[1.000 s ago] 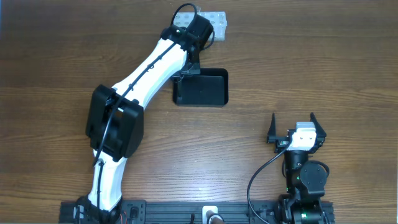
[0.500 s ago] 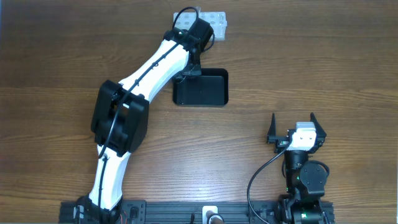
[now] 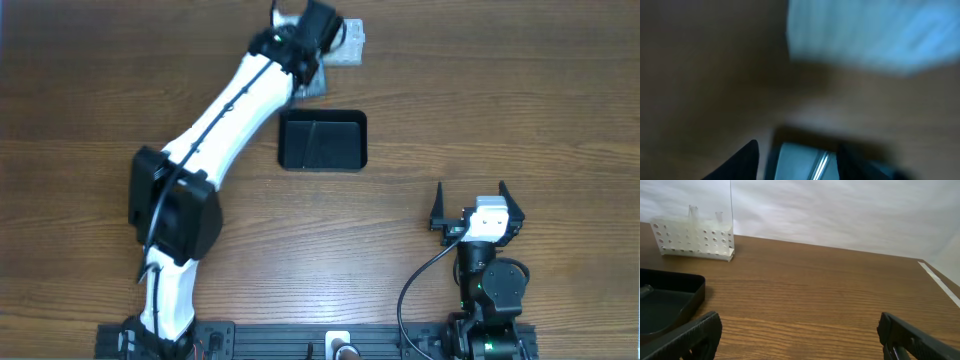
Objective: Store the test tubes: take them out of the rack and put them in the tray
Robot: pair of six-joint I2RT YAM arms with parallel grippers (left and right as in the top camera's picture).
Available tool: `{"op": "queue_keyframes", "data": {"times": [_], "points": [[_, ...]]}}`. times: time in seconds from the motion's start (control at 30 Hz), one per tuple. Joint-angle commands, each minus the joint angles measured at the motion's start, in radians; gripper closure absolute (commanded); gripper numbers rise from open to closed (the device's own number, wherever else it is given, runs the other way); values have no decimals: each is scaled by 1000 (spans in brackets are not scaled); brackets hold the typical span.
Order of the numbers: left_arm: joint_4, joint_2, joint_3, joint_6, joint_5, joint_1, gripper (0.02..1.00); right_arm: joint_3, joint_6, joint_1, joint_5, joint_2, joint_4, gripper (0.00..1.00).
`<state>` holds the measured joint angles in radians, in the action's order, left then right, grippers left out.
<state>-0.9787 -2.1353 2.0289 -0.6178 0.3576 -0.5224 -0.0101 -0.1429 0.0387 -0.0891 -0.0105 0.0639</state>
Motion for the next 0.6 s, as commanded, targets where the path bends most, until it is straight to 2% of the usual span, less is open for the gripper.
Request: {"op": "queue_keyframes", "data": {"times": [0.03, 0.13, 0.2, 0.37, 0.6], "points": [[107, 74, 124, 160, 158, 24, 509, 5, -4, -7, -9, 3, 4, 7], [232, 71, 126, 267, 145, 54, 503, 5, -4, -7, -9, 3, 4, 7], [277, 58, 126, 311, 98, 80, 503, 5, -4, -7, -9, 3, 4, 9], [368, -4, 126, 409, -66, 160, 498, 5, -4, -7, -9, 3, 4, 9], [548, -128, 126, 602, -356, 227, 489, 5, -4, -7, -9, 3, 4, 7]]}}
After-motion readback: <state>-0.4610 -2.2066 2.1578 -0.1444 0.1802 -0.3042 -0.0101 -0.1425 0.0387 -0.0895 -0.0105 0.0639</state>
